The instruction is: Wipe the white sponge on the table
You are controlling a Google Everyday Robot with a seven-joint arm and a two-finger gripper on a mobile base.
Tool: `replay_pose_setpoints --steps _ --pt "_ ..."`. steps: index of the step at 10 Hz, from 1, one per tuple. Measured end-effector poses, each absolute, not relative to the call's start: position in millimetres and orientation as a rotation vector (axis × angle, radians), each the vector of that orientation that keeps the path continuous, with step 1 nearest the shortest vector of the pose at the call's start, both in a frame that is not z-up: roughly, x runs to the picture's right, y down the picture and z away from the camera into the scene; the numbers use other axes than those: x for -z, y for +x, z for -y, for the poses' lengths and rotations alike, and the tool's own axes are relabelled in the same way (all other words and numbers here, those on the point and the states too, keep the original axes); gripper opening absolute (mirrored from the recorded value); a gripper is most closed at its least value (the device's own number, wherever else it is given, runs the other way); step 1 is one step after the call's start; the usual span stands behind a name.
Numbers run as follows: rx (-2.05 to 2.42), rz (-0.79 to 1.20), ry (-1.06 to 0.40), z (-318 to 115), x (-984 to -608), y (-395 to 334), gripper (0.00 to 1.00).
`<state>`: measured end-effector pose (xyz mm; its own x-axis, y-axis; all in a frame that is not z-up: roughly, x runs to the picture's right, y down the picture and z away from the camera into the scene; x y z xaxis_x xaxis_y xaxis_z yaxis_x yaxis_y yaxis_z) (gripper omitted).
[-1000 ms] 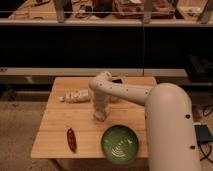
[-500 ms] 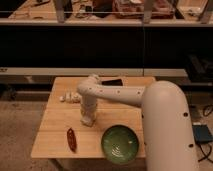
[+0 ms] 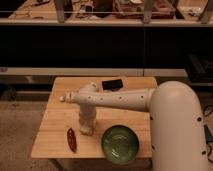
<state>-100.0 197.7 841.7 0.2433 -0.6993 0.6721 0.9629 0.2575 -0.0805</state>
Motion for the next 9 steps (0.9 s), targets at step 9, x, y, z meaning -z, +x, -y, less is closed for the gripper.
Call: replay_pose_setpoints --steps 9 --pt "1.022 0.394 -0.550 -145 -885 -6 0.38"
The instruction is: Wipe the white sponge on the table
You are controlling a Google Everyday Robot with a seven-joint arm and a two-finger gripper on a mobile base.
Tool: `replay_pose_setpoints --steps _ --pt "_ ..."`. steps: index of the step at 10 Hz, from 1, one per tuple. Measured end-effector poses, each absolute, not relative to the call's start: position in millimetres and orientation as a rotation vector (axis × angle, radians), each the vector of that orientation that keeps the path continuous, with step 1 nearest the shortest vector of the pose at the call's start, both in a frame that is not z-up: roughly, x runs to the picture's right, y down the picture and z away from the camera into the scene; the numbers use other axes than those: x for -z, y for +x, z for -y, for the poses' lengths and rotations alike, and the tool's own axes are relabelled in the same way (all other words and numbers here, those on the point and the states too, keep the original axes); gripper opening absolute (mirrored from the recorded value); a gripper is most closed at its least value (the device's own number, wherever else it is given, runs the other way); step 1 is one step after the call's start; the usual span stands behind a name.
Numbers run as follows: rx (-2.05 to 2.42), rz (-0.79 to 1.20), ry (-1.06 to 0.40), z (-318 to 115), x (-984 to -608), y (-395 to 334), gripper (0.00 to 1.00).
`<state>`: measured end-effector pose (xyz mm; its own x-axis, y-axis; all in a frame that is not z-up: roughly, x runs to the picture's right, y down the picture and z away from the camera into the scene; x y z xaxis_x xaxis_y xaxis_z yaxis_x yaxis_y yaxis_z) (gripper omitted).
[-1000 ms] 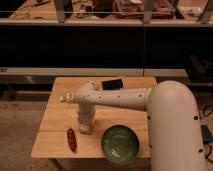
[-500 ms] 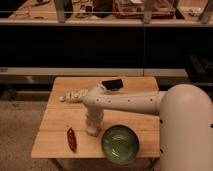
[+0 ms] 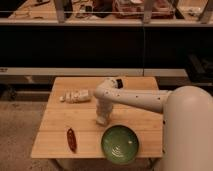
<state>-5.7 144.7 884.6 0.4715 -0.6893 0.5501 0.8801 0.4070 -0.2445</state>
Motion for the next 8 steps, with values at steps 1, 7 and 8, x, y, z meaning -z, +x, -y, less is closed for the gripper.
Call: replay_pose_setpoints --steps 1,7,8 --pt "1.017 0.393 -0.546 -137 -891 -14 0.38" --pt "1.087 0.475 -0.524 -138 -889 -92 0.38" --pt "1.116 0.505 -0.512 -147 -879 -108 0.38"
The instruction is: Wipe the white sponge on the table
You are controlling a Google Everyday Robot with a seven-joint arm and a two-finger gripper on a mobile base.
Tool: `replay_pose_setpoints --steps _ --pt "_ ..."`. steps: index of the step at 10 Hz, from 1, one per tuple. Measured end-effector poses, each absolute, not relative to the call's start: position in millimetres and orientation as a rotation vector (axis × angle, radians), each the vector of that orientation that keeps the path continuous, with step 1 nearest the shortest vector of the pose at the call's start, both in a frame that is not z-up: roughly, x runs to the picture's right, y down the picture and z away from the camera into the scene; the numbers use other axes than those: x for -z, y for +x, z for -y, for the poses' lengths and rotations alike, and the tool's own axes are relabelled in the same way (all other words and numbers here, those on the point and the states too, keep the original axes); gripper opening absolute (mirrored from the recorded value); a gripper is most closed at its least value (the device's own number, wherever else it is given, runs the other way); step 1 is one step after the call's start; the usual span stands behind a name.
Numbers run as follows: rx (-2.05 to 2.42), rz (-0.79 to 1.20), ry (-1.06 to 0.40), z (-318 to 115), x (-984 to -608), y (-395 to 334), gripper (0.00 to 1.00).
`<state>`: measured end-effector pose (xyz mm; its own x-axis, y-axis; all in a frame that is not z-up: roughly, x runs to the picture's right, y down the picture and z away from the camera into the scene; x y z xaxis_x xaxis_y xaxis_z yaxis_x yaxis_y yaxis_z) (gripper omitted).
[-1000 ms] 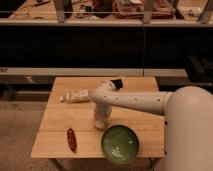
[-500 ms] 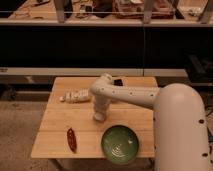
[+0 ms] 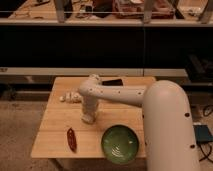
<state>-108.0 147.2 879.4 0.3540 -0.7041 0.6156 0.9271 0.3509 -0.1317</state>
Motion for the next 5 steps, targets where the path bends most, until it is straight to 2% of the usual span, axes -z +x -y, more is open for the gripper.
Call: replay_pose_setpoints --steps 2,5 --pt "1.173 0.559 -0.495 -169 -859 -129 0.38" --pt "1.215 0.584 -0.492 -196 -837 -120 0.38"
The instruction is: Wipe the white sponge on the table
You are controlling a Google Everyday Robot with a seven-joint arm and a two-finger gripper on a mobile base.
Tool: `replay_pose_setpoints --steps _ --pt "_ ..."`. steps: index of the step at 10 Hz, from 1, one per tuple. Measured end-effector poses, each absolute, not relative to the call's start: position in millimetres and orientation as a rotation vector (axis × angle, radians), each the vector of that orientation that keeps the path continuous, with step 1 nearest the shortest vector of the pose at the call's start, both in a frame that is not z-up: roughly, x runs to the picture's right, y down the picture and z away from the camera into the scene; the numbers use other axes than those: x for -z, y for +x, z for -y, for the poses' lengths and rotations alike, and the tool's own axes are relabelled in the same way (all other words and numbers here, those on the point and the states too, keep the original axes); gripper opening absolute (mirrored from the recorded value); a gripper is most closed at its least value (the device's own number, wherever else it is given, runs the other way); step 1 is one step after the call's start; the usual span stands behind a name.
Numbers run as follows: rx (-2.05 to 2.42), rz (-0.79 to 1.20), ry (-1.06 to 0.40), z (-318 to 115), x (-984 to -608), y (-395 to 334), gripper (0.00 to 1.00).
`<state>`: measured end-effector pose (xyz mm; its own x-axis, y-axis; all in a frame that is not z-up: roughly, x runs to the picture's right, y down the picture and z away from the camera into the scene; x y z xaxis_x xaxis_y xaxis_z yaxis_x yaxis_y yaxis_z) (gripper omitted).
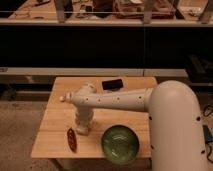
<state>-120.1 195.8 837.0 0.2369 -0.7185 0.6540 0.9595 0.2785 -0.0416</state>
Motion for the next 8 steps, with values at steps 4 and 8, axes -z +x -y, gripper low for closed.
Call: replay_pose_setpoints --steps 4,8 --pt "1.163 0.518 -0.523 -203 -839 -63 0.38" --pt "1.072 0.409 -0.528 -171 -864 -15 0.38"
